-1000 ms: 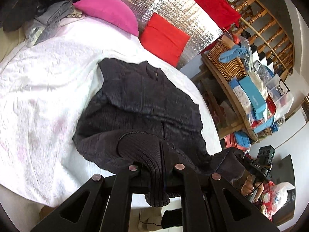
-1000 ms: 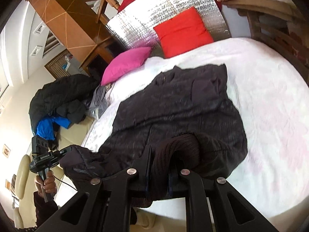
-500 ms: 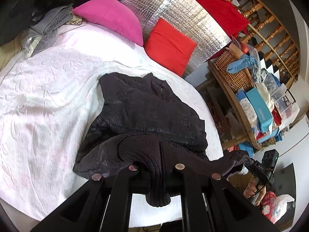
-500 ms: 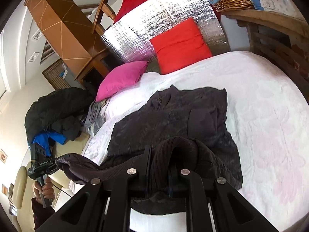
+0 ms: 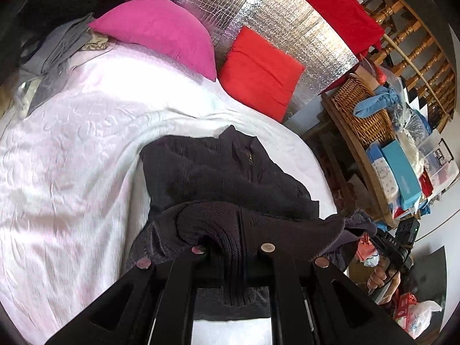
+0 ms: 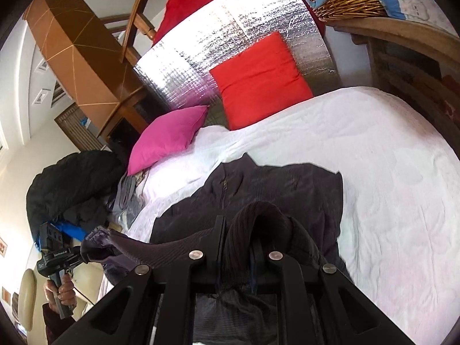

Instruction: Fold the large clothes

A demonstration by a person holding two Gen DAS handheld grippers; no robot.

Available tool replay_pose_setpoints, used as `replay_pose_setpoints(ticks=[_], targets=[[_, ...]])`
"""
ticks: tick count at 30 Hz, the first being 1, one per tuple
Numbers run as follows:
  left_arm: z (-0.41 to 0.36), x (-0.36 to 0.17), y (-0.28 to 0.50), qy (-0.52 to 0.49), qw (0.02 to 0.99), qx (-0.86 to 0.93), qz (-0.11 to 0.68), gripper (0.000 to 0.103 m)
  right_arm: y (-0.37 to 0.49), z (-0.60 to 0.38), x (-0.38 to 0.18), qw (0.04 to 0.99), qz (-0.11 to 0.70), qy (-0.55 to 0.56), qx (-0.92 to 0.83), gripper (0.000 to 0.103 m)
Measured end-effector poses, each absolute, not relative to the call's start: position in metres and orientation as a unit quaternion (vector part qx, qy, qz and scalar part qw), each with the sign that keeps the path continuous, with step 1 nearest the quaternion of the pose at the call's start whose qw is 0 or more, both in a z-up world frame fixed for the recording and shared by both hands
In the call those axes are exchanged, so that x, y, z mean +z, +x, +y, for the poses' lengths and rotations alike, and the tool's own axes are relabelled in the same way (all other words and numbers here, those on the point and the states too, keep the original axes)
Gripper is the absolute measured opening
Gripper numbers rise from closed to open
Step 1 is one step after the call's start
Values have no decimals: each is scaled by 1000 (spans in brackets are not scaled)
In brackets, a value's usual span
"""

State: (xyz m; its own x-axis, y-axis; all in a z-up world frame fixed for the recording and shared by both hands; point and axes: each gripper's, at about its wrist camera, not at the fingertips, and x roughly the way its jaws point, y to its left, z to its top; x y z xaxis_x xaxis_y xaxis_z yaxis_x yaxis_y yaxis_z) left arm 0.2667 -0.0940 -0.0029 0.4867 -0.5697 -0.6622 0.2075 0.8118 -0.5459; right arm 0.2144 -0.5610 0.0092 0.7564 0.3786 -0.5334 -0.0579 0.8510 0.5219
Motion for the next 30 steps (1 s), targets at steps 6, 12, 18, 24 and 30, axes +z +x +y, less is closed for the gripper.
replay_pose_setpoints(ticks=[6, 12, 18, 24, 30], targets=[[-108, -5, 309, -190, 837, -228, 459, 9, 260, -573, 2, 906, 328, 248, 102, 14], [-121, -12, 352, -188, 836, -223, 466, 9, 300, -586, -2, 907, 327, 250, 86, 13], [-136, -31, 383, -185, 830, -212, 482, 9, 336, -594, -26, 901, 343, 256, 74, 13], [-145, -42, 416, -185, 825, -202, 493, 9, 362, -607, -47, 897, 345, 271, 59, 13], [-155, -62, 444, -179, 815, -200, 513, 10, 387, -626, -47, 898, 329, 290, 43, 11]])
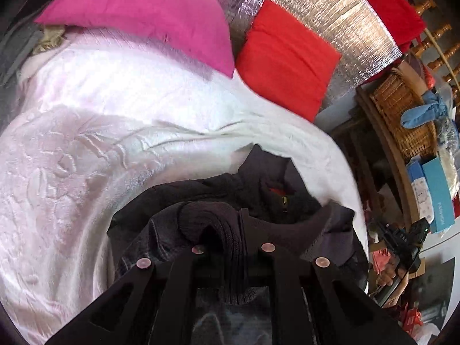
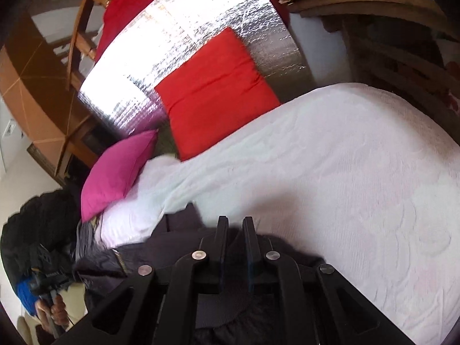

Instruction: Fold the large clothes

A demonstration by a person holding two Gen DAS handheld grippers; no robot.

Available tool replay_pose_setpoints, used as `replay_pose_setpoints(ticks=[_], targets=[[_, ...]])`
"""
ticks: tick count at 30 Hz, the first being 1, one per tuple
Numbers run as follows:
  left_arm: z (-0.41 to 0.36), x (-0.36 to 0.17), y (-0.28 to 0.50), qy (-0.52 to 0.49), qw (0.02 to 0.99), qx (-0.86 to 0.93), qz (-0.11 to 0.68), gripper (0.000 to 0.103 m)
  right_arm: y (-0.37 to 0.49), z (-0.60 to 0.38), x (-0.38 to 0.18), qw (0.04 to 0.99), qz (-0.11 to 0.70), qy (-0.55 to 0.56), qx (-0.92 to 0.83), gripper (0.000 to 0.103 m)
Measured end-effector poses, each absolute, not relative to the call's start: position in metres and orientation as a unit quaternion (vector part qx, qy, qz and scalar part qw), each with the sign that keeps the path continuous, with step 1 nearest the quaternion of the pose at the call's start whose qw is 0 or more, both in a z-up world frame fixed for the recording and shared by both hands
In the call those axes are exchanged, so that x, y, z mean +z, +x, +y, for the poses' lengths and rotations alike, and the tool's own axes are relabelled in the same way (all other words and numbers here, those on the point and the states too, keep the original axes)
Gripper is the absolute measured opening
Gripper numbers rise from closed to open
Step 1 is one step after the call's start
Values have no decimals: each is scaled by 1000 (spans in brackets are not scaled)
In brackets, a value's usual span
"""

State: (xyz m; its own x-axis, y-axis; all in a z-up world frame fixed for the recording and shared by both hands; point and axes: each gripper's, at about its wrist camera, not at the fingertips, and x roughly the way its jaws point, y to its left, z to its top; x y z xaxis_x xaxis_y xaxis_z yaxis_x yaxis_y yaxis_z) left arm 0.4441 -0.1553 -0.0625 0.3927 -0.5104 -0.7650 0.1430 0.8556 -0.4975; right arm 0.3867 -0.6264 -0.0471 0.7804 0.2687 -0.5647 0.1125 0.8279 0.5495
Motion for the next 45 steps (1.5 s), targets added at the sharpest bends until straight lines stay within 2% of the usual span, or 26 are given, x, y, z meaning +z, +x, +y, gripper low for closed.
replay_pose_setpoints(ticks=[6, 7, 8, 9, 10, 11, 12, 13, 16, 19, 20, 21, 22, 26, 27, 28, 29, 30, 31, 32, 35, 41, 45], targets=[[-144, -102, 456, -236, 785, -194, 539, 15, 395, -646, -72, 869, 361, 335, 57, 12], [-140, -105, 454, -246, 783, -198, 537, 18, 394, -650, -80, 861, 369, 344, 61, 13], [-138, -105, 451, -250, 784, -200, 532, 29, 393, -652, -85, 857, 375, 348, 61, 16], [-134, -102, 446, -253, 789, -200, 522, 35, 393, -652, -87, 856, 379, 348, 61, 26], [-128, -97, 439, -263, 796, -205, 505, 53, 393, -651, -91, 853, 387, 344, 64, 36], [-123, -92, 433, -271, 803, -204, 490, 75, 395, -650, -93, 852, 391, 341, 67, 68], [-116, -85, 425, -274, 815, -196, 471, 83, 395, -647, -95, 851, 393, 341, 73, 86], [-109, -78, 415, -276, 829, -184, 450, 89, 395, -645, -94, 854, 383, 342, 78, 86], [-94, -77, 400, -278, 834, -176, 443, 89, 404, -636, -95, 859, 394, 318, 74, 86], [-77, -97, 387, -296, 817, -151, 472, 89, 423, -614, -104, 848, 454, 263, 70, 84], [-76, -103, 384, -300, 811, -150, 479, 89, 429, -607, -108, 842, 474, 247, 68, 81], [-74, -109, 379, -302, 807, -151, 484, 89, 433, -601, -111, 835, 490, 239, 73, 72], [-75, -113, 373, -303, 806, -152, 486, 88, 434, -596, -113, 831, 501, 229, 76, 67], [-98, -111, 368, -238, 809, -151, 516, 85, 423, -576, -110, 839, 512, 168, 78, 65], [-103, -107, 366, -221, 817, -147, 512, 85, 421, -573, -110, 839, 515, 160, 78, 61], [-109, -106, 366, -204, 820, -146, 515, 81, 418, -572, -109, 841, 515, 149, 73, 56], [-112, -106, 366, -196, 820, -143, 518, 62, 417, -572, -110, 844, 514, 138, 67, 41], [-114, -109, 366, -190, 822, -132, 520, 51, 417, -568, -110, 846, 516, 120, 57, 32], [-113, -110, 366, -190, 824, -122, 519, 40, 415, -564, -108, 851, 514, 98, 44, 29], [-113, -111, 366, -192, 826, -121, 515, 37, 413, -563, -104, 855, 510, 88, 41, 23], [-110, -105, 363, -204, 833, -140, 494, 23, 402, -551, -86, 878, 476, 40, 20, 19], [-109, -71, 365, -206, 868, -161, 422, 18, 396, -537, -41, 924, 381, 10, -7, 18], [-105, -72, 375, -216, 884, -145, 389, 17, 411, -538, -37, 939, 341, 26, -34, 18]])
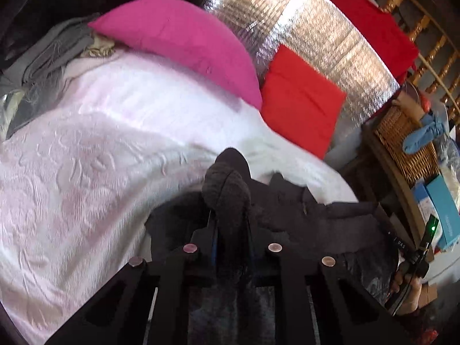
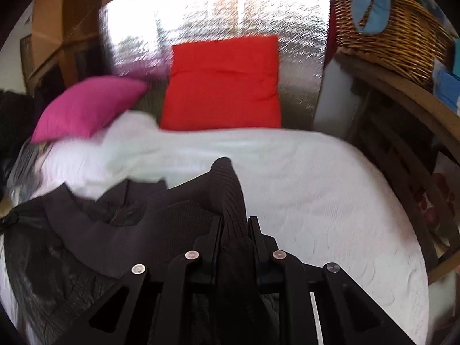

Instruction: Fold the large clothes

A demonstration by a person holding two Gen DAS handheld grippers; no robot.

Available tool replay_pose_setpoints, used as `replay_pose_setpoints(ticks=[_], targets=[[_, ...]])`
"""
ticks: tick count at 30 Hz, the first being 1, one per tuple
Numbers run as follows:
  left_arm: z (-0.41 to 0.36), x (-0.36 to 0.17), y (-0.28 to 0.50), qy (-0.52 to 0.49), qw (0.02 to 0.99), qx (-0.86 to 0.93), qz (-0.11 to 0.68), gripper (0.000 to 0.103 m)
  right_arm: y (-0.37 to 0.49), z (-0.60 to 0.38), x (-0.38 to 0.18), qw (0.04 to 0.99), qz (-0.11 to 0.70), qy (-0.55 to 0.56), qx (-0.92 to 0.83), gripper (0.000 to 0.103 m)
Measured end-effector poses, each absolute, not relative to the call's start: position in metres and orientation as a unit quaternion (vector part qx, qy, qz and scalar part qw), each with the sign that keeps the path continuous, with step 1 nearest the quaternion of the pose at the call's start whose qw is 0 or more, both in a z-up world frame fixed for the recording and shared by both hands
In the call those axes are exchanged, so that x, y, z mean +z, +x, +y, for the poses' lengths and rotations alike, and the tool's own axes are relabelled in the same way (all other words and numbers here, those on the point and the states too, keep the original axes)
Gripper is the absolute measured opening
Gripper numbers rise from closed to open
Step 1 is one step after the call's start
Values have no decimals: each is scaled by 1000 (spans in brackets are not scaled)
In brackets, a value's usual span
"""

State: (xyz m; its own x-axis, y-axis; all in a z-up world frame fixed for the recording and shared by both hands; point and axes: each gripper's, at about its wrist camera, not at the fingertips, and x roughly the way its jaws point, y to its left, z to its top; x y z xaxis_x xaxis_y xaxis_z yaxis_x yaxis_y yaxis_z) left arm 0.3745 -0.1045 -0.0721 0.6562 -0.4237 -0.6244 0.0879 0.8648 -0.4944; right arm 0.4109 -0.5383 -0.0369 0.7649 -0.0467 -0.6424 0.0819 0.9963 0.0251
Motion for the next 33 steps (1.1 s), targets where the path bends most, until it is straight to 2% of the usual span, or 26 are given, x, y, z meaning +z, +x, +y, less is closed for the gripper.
replay_pose_setpoints(ticks=[3, 6, 8, 10, 11, 13, 14, 15, 16, 17, 24, 33], targets=[[-106, -96, 391, -209, 882, -119, 405, 17, 428, -549, -54, 939, 332, 53, -68, 18], [-104, -131, 407, -213, 865, -96, 444, 20, 451, -565, -93, 922, 363, 93, -95, 18], [-105, -142, 411, -220, 858, -90, 456, 25, 463, -579, -125, 903, 397, 130, -99, 18], [-104, -141, 412, -220, 859, -91, 454, 26, 464, -592, -132, 894, 402, 177, -87, 20], [-105, -140, 411, -217, 859, -89, 454, 34, 463, -596, -132, 892, 400, 191, -82, 22], [-106, -138, 409, -213, 860, -83, 457, 45, 461, -604, -133, 885, 407, 213, -72, 37], [-106, -135, 406, -210, 860, -82, 458, 54, 457, -608, -132, 882, 407, 229, -66, 56], [-107, -132, 403, -203, 861, -77, 460, 59, 451, -612, -131, 880, 404, 242, -65, 71], [-108, -127, 400, -195, 862, -69, 462, 70, 439, -620, -127, 878, 392, 265, -73, 73], [-107, -125, 392, -191, 865, -64, 460, 74, 430, -624, -125, 879, 382, 276, -76, 74], [-99, -86, 341, -172, 889, -36, 423, 76, 358, -646, -94, 892, 343, 285, -79, 74], [-109, -82, 256, -142, 903, 0, 405, 78, 271, -624, -83, 892, 338, 295, -55, 74]])
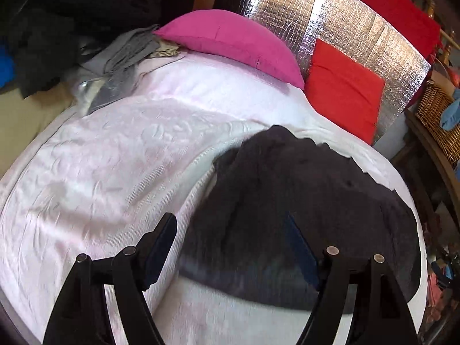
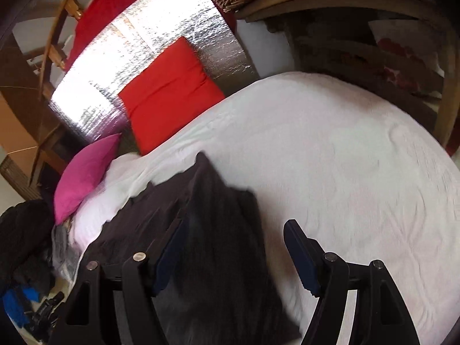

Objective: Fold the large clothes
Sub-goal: 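Grasp the folded jacket bundle with both grippers and lift it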

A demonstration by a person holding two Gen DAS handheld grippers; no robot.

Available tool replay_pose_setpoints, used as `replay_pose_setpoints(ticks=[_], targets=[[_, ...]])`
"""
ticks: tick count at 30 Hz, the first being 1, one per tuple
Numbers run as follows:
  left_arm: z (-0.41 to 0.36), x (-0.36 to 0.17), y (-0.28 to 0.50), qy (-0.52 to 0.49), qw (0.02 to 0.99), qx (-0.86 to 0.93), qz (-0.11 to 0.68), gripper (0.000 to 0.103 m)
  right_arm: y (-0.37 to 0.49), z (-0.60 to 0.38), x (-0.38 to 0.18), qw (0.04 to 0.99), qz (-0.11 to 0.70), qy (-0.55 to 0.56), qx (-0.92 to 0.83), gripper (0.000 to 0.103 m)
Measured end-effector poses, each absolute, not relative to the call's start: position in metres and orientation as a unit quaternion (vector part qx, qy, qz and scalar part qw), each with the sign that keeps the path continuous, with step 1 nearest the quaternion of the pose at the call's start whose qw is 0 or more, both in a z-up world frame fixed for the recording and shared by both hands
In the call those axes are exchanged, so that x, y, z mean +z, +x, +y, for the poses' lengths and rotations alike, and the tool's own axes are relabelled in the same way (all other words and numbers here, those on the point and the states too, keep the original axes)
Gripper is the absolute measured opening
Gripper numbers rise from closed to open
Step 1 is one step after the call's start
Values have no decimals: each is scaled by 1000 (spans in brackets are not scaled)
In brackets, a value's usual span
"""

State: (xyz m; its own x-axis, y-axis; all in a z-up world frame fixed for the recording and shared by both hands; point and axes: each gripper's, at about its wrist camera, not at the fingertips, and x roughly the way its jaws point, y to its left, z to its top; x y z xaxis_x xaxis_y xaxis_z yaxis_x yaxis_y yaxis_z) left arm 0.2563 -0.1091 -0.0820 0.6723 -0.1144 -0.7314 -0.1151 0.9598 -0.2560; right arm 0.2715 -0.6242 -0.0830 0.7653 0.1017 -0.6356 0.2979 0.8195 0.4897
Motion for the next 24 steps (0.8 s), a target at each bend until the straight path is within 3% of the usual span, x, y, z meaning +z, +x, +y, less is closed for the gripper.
replay_pose_setpoints(ticks=[11, 16, 24], targets=[[-95, -91, 237, -125, 913, 20, 388, 80, 210, -604, -90, 884, 332, 327, -25, 74], [-87, -105, 240, -194, 885, -29, 423, 80, 203, -608, -115, 836, 346, 425, 25, 74], [-106, -146, 228, -339, 790, -122, 496, 80, 197, -553, -141, 779, 383, 484, 108, 74]])
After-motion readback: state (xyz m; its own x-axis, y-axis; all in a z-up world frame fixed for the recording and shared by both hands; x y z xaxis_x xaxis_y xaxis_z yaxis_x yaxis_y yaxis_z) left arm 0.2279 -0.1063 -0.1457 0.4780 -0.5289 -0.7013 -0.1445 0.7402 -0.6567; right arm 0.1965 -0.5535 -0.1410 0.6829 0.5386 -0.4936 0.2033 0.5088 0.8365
